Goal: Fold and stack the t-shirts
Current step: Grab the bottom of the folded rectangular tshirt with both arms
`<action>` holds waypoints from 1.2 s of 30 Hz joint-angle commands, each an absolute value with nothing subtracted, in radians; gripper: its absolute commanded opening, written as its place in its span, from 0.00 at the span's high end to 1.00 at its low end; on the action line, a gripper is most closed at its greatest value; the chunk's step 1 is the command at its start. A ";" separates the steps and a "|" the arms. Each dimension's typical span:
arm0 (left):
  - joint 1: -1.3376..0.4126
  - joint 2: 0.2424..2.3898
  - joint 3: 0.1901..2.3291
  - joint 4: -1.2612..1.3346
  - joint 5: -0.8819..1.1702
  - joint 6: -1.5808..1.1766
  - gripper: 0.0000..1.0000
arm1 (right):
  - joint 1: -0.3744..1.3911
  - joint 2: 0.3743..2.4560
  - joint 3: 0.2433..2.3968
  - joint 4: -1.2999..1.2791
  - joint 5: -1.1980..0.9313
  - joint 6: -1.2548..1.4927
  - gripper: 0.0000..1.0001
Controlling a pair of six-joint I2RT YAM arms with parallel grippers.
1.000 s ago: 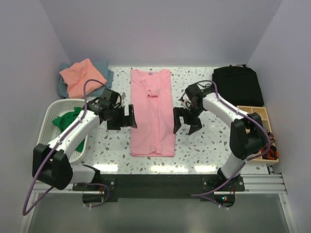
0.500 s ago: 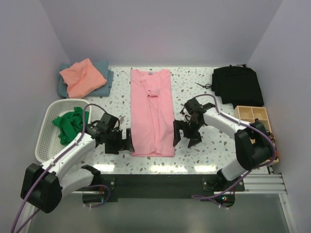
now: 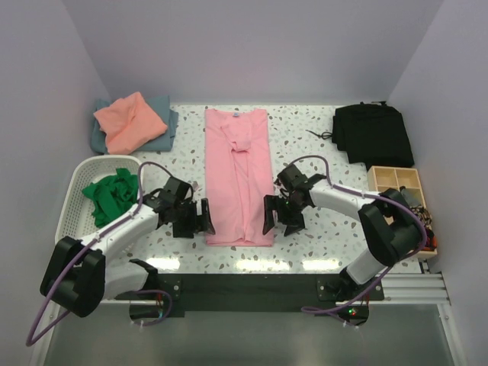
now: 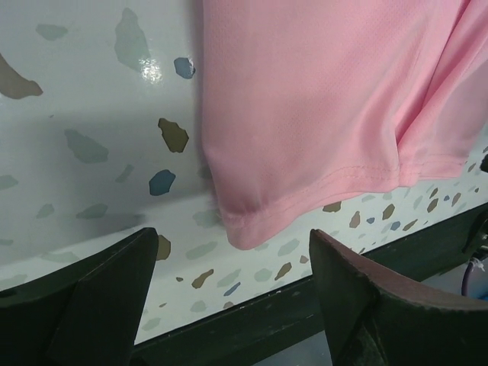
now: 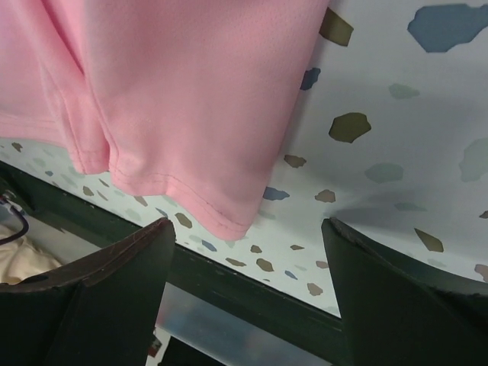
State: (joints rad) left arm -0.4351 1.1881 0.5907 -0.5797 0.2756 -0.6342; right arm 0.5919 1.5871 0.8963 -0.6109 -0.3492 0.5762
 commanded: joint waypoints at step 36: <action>-0.472 1.292 0.711 -0.474 0.373 -0.638 1.00 | 0.667 1.600 0.988 -0.604 -0.379 0.558 1.00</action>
